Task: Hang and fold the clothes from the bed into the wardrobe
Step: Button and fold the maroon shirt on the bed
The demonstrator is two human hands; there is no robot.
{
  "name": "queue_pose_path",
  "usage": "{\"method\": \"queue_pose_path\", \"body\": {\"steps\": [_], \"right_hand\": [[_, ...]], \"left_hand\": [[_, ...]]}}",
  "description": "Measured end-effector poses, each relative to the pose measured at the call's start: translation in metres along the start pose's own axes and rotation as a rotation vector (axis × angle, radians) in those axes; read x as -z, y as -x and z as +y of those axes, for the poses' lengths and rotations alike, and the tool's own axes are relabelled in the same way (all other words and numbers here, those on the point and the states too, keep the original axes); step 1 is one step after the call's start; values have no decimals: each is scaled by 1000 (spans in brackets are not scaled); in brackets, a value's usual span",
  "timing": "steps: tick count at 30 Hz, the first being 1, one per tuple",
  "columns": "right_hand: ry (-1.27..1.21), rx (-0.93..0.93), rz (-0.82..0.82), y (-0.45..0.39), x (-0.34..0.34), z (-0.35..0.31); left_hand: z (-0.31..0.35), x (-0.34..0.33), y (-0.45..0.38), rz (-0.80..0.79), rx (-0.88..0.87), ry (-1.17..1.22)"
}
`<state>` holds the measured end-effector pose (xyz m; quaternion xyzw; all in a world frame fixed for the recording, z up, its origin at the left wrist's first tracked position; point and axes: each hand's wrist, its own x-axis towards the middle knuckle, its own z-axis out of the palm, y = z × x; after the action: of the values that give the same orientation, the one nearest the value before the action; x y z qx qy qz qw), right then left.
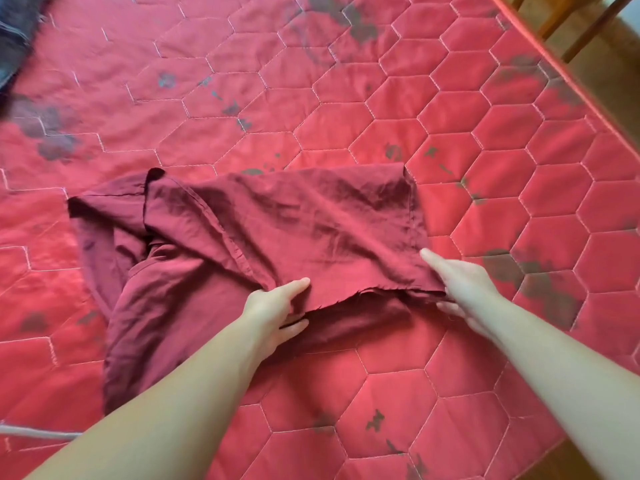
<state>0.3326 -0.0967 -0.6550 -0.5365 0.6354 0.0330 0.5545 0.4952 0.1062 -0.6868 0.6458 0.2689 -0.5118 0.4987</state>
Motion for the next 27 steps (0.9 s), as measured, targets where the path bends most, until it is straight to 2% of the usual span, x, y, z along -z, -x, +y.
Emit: {"method": "queue_pose_path", "body": {"steps": [2, 4, 6, 7, 8, 11, 16, 18, 20, 22, 25, 27], "right_hand": [[56, 86, -45, 1, -6, -11], [-167, 92, -181, 6, -7, -28], [-449, 70, -321, 8, -4, -40], [-435, 68, -361, 6, -4, -39], [-332, 55, -366, 6, -5, -34], [56, -61, -321, 2, -9, -2], [113, -41, -204, -8, -9, 17], [210, 91, -47, -15, -13, 14], [356, 260, 178, -22, -19, 1], [419, 388, 284, -21, -26, -17], [671, 758, 279, -7, -49, -28], [808, 1025, 123, 15, -78, -22]], "left_hand": [[4, -2, 0, 10, -37, 6], [14, -1, 2, -13, -102, 178], [25, 4, 9, -112, -140, 416], [27, 7, 12, -146, -152, 465], [26, 8, 14, -142, -162, 451], [12, 13, 11, -4, -158, 245], [-14, 24, 6, 53, -187, -120], [-17, 25, 5, 39, -194, -216], [-16, 26, 3, 5, -177, -307], [-13, 28, 4, -59, -134, -438], [-9, 30, 9, -111, -104, -505], [-6, 35, 11, -111, -94, -353]]}}
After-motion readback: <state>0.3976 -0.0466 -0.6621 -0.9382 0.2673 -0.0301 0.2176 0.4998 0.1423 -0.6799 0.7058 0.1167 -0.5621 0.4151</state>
